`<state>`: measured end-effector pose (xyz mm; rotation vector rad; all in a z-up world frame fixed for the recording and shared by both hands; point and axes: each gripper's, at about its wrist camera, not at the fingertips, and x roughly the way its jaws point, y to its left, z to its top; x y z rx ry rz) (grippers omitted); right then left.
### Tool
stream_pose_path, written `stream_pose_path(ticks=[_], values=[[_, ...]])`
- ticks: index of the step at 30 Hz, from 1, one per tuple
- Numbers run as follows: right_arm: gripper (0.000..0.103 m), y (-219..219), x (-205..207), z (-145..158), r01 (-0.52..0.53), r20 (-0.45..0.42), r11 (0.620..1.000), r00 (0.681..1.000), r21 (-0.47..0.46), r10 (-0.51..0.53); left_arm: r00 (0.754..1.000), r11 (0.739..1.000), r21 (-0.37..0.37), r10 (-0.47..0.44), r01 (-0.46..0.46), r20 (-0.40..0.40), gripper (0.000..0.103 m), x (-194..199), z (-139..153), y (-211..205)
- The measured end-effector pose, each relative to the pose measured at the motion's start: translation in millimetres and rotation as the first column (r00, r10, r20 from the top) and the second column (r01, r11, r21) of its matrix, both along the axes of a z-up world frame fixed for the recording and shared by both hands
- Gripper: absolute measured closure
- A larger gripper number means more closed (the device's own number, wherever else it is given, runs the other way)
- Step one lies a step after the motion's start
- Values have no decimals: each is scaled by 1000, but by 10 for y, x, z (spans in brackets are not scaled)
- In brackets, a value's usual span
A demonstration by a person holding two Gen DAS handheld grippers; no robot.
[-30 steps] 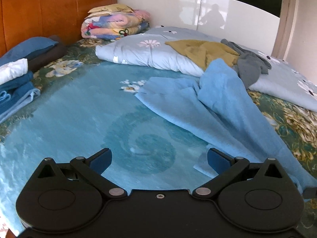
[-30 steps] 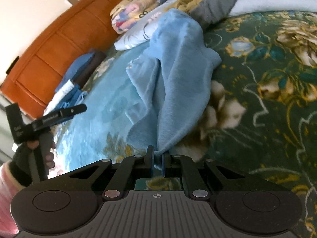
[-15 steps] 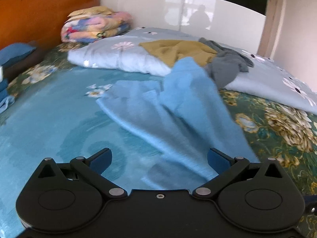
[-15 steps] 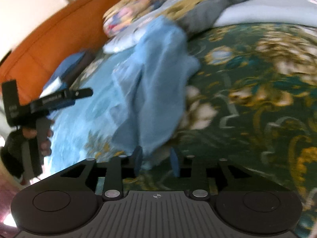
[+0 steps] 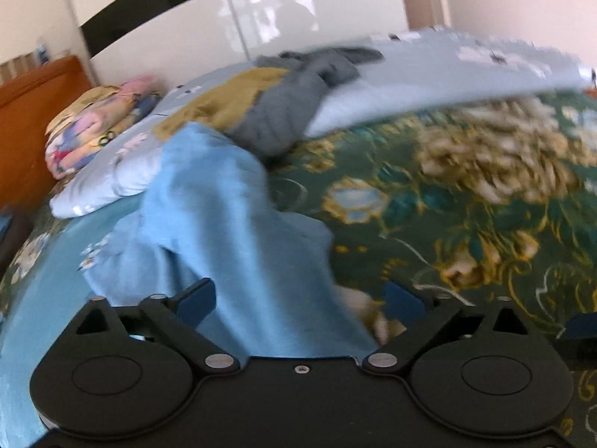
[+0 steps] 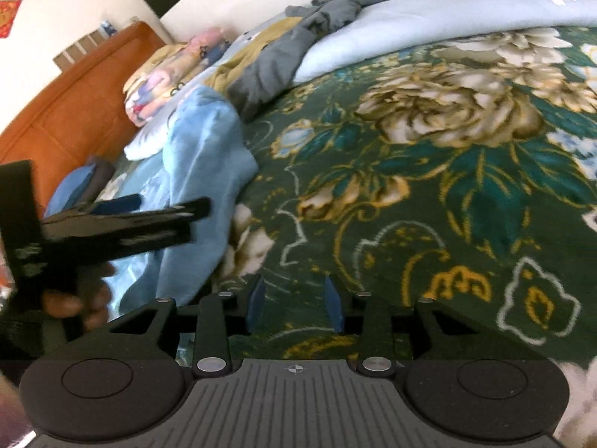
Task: Fold clothes
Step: 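Pull the sweatshirt onto the blanket with the right gripper while the left gripper grasps it, then lift the sweatshirt with both grippers and shake it out in the air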
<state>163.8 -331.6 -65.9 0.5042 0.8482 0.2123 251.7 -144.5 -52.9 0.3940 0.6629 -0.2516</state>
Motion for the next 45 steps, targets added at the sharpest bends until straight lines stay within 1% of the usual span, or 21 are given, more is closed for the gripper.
stream_pose_path(ticks=[2,5,9,11,12,13,16,17,18,20,24,25,27,29,31,33,36,37,40,42,45], values=[[68,-89,-28,-31,22,-7,1000,1000,4,-22,1000,1000,22,-12,12,-21,20,36,-112,-93],[68,-186,-60,-69,52,-19,999,998,7,-52,999,999,52,-7,9,-49,27,95,-248,-173],[68,-231,-45,-106,64,-27,998,998,17,-64,998,999,51,-3,7,-64,34,149,-326,-163],[68,-223,-22,-119,60,-28,998,998,21,-60,998,999,50,1,2,-64,43,158,-326,-158],[68,-217,-7,-127,57,-29,998,998,23,-57,998,999,47,5,-2,-66,45,166,-328,-146],[68,-208,6,-130,55,-29,998,998,26,-55,997,999,35,10,-8,-73,48,183,-334,-120],[67,-171,28,-122,44,-22,999,999,30,-44,994,999,-35,33,-36,-103,58,227,-330,19],[67,-159,35,-120,41,-22,999,999,30,-40,993,998,-47,41,-46,-110,65,237,-327,55],[67,-149,40,-119,39,-24,999,999,29,-39,992,997,-57,47,-54,-117,66,248,-325,88],[67,-129,45,-117,39,-27,999,999,29,-38,991,996,-69,53,-62,-125,77,254,-316,131],[66,-91,40,-73,34,-20,999,999,22,-34,988,992,-102,65,-80,-140,89,258,-292,212],[66,-82,37,-57,33,-17,999,999,19,-33,988,990,-109,69,-84,-141,94,256,-282,236],[66,-68,32,-23,31,-11,999,999,13,-31,986,986,-130,81,-101,-146,96,254,-257,300],[66,-55,29,14,31,-3,1000,1000,8,-30,980,975,-172,113,-141,-161,96,255,-211,428],[66,-29,30,49,28,5,1000,1000,4,-28,972,956,-220,155,-193,-177,96,246,-146,610],[66,19,38,79,19,13,1000,1000,1,-19,964,931,-276,194,-240,-184,96,206,-56,849],[66,126,68,95,-1,21,1000,1000,3,1,946,881,-351,265,-317,-188,96,101,79,1267],[66,171,83,95,-11,21,1000,1000,5,11,938,861,-375,291,-344,-190,96,59,115,1419],[66,346,138,101,-51,24,999,998,6,51,908,802,-426,377,-420,-184,96,-92,193,1867],[66,461,180,111,-79,29,997,996,6,79,884,761,-452,432,-465,-180,96,-194,228,2152],[66,625,268,139,-121,37,993,992,4,120,845,708,-478,506,-520,-169,96,-360,260,2565]])
